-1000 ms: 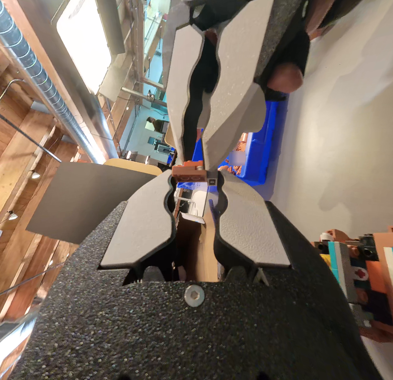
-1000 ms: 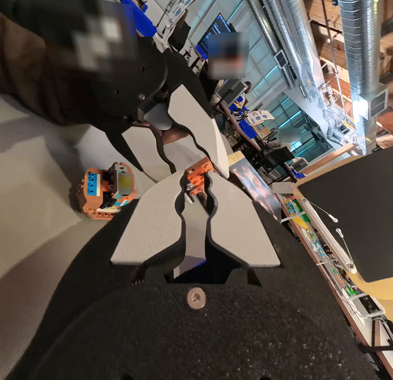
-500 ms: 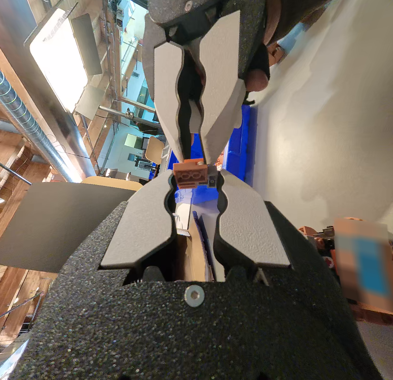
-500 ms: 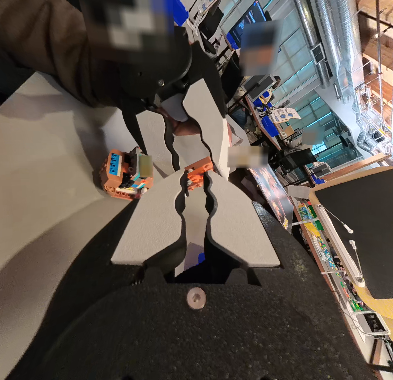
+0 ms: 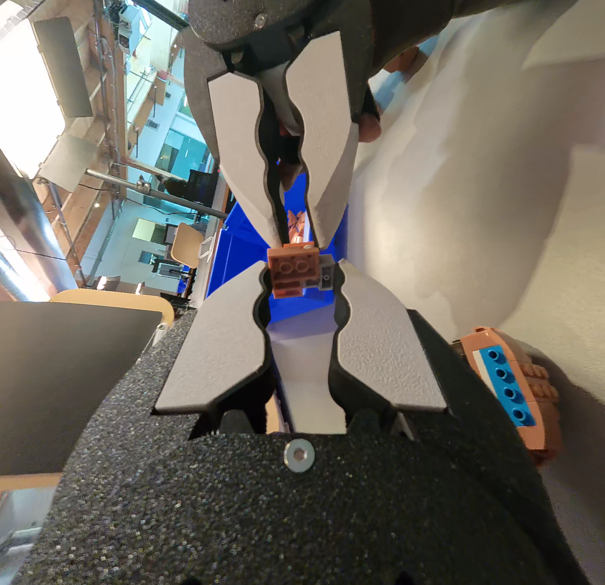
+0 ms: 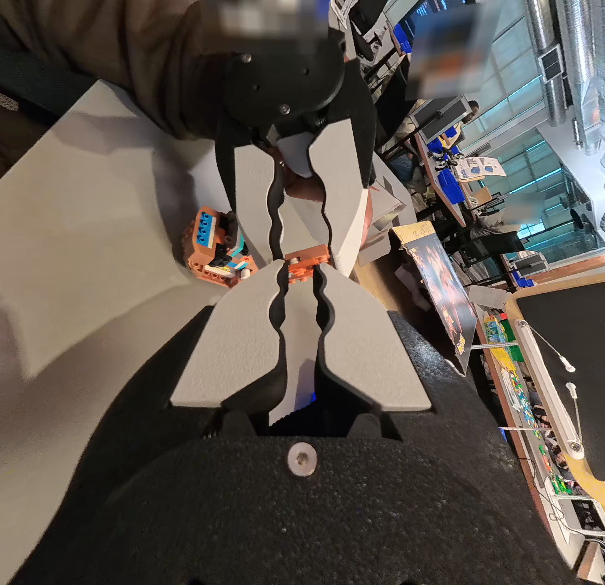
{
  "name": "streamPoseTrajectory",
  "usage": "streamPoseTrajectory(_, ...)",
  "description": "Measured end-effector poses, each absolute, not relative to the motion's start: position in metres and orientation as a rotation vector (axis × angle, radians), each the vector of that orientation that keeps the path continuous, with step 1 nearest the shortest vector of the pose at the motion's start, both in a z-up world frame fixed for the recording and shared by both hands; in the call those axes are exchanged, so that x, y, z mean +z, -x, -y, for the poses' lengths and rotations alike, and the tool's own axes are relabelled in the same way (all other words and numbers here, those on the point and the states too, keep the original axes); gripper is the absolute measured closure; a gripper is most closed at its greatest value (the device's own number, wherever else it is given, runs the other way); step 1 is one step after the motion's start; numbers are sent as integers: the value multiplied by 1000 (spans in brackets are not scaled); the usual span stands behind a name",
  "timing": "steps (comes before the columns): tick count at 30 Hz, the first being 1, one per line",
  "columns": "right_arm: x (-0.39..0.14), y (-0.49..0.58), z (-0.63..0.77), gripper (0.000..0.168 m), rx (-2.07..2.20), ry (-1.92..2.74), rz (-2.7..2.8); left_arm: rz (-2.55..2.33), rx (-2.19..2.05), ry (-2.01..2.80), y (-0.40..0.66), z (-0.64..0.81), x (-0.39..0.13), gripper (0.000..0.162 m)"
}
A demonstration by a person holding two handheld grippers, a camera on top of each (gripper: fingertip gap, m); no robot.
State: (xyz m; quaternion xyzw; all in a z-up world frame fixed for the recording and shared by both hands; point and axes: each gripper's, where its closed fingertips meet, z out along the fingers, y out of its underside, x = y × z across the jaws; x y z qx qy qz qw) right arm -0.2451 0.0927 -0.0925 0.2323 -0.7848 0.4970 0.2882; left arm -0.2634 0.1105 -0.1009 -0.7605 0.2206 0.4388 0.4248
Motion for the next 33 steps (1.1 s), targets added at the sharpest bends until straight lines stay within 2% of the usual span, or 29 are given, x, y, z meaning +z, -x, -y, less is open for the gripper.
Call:
streamPoseTrajectory(19,-95,235,-94,155,1313,-731,2121,-487,671,1906,243,-110,-108,126)
streamPoseTrajectory(26,-79,252,-91,154,1490,-423,2146,-412,936,1827,265,-106,-91,126)
streamPoseTrajectory(33,-72,251,-89,156,1623,-322,2189,-433,1046,1752,264,-104,-79,126)
